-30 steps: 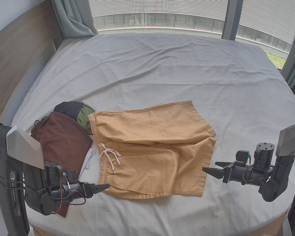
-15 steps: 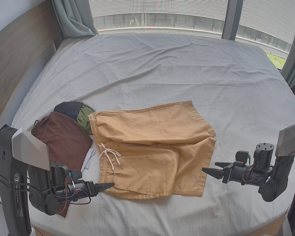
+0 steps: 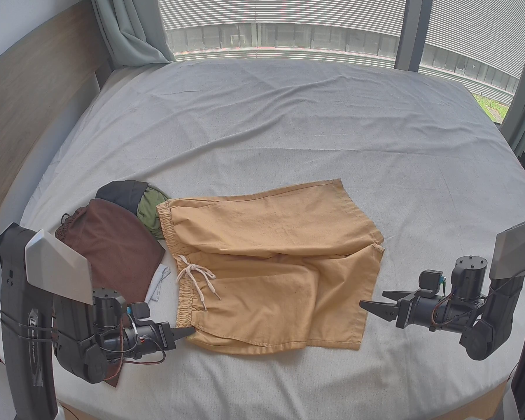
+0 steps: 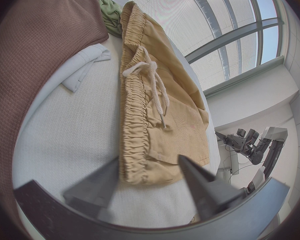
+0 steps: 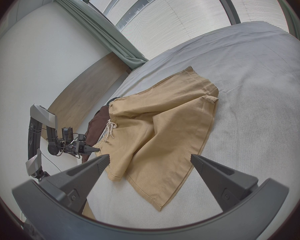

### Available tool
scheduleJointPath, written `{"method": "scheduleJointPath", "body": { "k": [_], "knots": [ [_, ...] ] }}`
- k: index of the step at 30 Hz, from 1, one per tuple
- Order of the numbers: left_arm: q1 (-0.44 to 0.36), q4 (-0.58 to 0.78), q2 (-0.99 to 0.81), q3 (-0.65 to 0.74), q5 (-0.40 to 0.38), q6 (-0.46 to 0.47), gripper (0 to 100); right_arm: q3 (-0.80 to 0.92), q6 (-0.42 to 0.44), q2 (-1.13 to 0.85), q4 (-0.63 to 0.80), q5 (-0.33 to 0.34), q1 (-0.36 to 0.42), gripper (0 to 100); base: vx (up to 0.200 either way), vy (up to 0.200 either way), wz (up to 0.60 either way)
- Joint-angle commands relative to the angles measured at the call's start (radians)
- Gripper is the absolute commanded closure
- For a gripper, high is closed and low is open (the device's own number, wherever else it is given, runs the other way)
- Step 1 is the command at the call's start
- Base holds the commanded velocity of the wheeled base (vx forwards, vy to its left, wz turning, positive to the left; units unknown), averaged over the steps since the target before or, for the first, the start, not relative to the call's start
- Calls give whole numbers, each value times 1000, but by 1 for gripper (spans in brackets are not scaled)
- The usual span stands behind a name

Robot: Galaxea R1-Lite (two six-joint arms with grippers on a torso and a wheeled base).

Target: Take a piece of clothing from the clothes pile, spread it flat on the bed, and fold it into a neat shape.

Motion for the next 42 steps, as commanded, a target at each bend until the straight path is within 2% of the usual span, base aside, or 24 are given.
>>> {"method": "scheduleJointPath", "body": {
  "k": [1, 11, 34, 42],
  "knots": [
    [-3, -4, 2, 1, 0, 2, 100, 13, -1, 24, 0, 4, 1, 0, 0, 0, 0],
    [-7, -4, -1, 5, 0, 10, 100, 64, -17, 89, 0, 39, 9, 0, 0, 0, 0],
    [-5, -5, -4, 9, 0, 13, 100, 44, -16, 224, -3, 33, 55, 0, 0, 0, 0],
    [-2, -5, -4, 9, 0, 13, 100, 7, 32, 251, -3, 30, 90, 0, 0, 0, 0]
  ]
}}
